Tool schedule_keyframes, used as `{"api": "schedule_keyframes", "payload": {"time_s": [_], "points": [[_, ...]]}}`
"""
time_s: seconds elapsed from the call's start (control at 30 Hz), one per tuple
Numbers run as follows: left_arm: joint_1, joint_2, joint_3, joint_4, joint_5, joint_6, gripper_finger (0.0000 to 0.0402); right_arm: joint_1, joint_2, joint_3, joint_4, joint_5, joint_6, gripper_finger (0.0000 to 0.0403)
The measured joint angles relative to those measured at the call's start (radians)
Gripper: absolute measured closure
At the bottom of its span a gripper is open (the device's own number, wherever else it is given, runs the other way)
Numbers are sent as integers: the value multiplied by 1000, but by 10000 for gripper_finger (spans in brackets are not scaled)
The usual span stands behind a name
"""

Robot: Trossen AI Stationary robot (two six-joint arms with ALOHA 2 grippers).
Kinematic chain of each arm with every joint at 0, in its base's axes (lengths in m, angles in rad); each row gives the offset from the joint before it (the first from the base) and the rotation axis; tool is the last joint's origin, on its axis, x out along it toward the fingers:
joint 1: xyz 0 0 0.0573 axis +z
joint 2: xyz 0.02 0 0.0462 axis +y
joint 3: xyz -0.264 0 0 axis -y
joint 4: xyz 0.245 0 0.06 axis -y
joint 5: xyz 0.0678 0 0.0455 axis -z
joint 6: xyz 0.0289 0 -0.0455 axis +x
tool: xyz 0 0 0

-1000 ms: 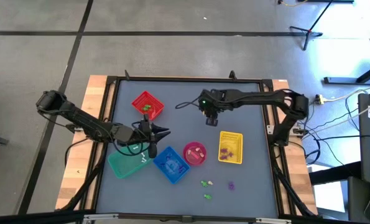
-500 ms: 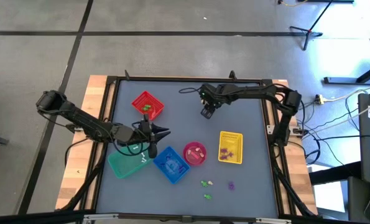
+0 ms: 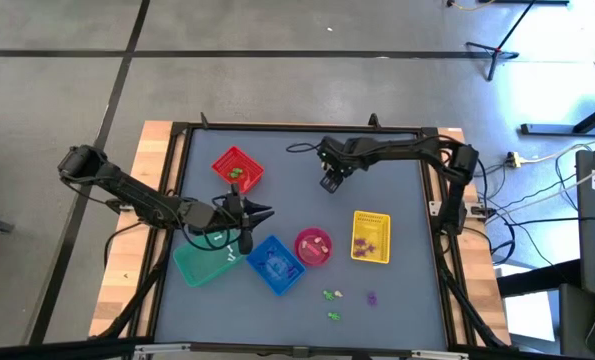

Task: Sort Halloween decoration
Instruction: Put the white skull toy into the pink bin

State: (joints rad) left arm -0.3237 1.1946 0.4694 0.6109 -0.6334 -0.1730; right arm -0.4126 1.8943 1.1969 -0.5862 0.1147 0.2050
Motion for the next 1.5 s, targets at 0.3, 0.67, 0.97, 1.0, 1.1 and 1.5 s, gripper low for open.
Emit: {"api": "schedule_keyframes", "payload": {"time_s": [0.3, 0.67, 0.97, 1.0, 1.1, 1.5], "points": [[0, 0, 0, 0, 0, 0, 346, 1, 18, 2, 1, 13, 0, 237], [0, 0, -1, -1, 0, 0, 346, 0, 8, -1, -17, 1, 0, 237], [0, 0, -1, -1, 0, 0, 346, 6, 8, -1, -6, -20, 0, 237], [0, 0, -1, -1, 0, 0, 346, 6, 8, -1, -4, -20, 0, 237], [0, 0, -1, -1, 0, 0, 346, 6, 25, 0, -1, -21, 1, 237], [0, 0, -1, -1, 0, 0, 346, 6, 62, 3, 3, -28, 0, 239]]}}
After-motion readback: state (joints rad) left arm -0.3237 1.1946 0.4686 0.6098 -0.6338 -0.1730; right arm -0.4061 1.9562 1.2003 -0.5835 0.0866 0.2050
